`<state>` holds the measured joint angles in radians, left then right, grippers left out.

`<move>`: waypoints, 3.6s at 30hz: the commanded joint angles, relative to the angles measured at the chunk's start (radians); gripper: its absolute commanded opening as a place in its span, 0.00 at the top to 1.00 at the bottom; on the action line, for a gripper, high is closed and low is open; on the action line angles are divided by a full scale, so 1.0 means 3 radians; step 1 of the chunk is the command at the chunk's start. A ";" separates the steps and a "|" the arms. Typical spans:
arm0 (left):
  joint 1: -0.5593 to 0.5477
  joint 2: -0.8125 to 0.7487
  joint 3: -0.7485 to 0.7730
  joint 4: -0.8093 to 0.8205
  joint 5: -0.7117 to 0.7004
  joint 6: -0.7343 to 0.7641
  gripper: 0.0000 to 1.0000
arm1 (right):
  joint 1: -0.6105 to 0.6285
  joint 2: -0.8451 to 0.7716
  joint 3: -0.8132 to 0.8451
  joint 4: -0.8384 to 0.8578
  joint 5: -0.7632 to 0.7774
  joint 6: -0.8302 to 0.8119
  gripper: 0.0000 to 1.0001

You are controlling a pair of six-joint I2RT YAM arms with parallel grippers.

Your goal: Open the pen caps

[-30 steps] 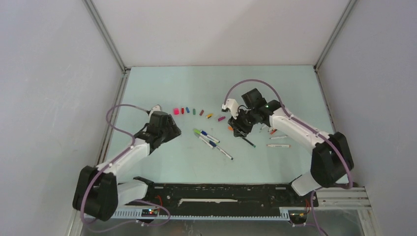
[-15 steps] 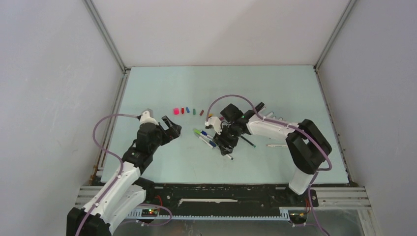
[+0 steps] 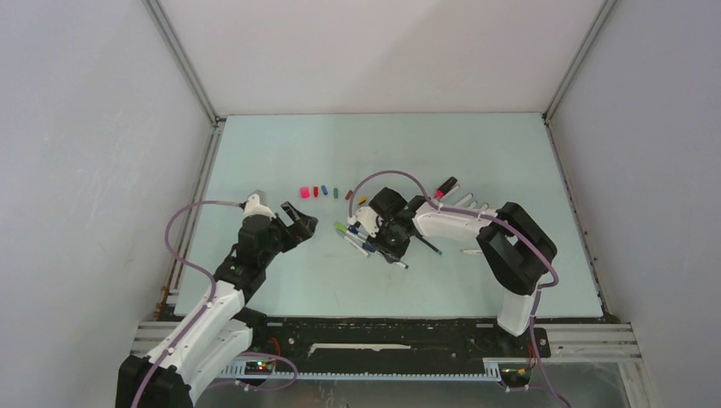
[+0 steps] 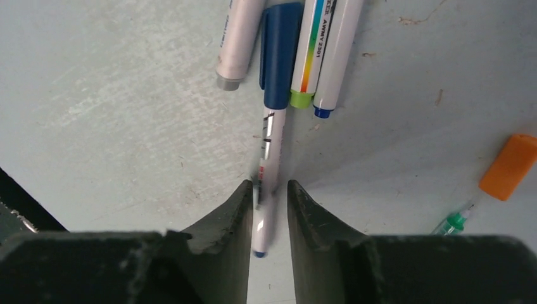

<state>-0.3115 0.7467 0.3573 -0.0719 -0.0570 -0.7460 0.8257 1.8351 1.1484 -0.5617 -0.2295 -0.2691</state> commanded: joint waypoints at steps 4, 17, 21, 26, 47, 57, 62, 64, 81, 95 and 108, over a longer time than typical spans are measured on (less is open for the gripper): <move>0.0021 0.0000 -0.0129 0.0318 0.0164 -0.0121 0.00 | 0.0010 0.0068 0.0073 -0.0070 0.0179 -0.0008 0.88; 0.0012 0.0501 -0.0582 0.2058 0.1066 -0.0767 0.00 | -0.0453 -0.0383 0.0137 -0.0247 -0.0920 0.0019 1.00; -0.0074 0.0779 -0.0644 0.2639 0.1169 -0.1029 0.00 | -0.0681 -0.0527 0.0132 -0.0256 -0.1527 0.0068 1.00; -0.0324 0.1170 -0.0573 0.3176 0.1047 -0.1298 0.00 | -0.0815 -0.0572 0.0135 -0.0236 -0.1988 0.0130 1.00; -0.1160 0.1973 -0.0051 0.3348 0.0384 -0.1593 0.39 | -0.0919 -0.0542 0.0135 -0.0086 -0.2367 0.0414 1.00; -0.1272 0.2096 0.0083 0.3246 0.0394 -0.1570 0.76 | -0.0932 -0.0534 0.0133 -0.0061 -0.2330 0.0455 1.00; -0.1301 0.2141 0.0131 0.3232 0.0438 -0.1547 0.99 | -0.0973 -0.0543 0.0135 -0.0026 -0.2308 0.0512 0.99; -0.1320 0.2158 0.0137 0.3268 0.0434 -0.1543 1.00 | -0.0984 -0.0535 0.0132 -0.0020 -0.2322 0.0516 0.79; -0.1346 0.2174 0.0273 0.3560 0.0282 -0.1569 1.00 | -0.0897 -0.0445 0.0135 -0.0012 -0.2248 0.0541 0.73; -0.0104 0.0735 0.0102 0.2482 -0.0526 -0.1067 1.00 | -0.1001 -0.0423 0.0019 -0.0745 -0.2404 -0.0083 1.00; -0.0020 0.0590 0.0220 -0.0169 -0.0380 -0.0532 1.00 | -0.0633 -0.0538 -0.0413 -0.0464 -0.0370 -0.0387 0.96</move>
<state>-0.3248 0.9100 0.3992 0.1974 -0.1246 -0.9897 0.6132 1.6882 1.0298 -0.7486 -0.5545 -0.3603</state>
